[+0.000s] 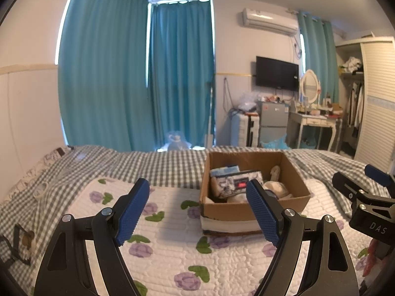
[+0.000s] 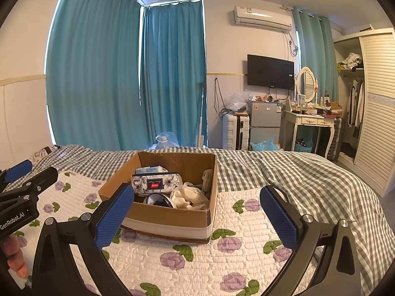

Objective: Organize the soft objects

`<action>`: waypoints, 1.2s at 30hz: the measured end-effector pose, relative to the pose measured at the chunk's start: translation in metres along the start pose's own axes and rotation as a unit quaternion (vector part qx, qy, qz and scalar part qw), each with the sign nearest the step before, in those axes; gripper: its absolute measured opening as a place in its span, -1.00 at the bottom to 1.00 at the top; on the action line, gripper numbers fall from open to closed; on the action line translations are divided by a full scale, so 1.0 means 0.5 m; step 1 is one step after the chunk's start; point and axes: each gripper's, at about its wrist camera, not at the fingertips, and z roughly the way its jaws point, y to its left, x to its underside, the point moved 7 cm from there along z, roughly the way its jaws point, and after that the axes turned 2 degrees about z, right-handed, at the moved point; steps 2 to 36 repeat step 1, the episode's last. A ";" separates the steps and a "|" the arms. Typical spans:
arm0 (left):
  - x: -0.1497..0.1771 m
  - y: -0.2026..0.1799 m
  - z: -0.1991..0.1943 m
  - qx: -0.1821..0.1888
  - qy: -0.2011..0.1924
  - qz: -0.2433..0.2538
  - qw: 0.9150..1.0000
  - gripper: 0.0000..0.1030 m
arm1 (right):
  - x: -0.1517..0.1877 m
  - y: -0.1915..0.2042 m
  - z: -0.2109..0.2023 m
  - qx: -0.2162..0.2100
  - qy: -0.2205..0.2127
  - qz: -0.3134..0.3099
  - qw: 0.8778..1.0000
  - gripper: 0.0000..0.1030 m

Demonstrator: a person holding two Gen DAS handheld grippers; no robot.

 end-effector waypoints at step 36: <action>0.000 -0.002 -0.002 0.001 0.001 0.000 1.000 0.59 | 0.001 0.001 0.002 0.001 0.001 0.001 1.000 1.00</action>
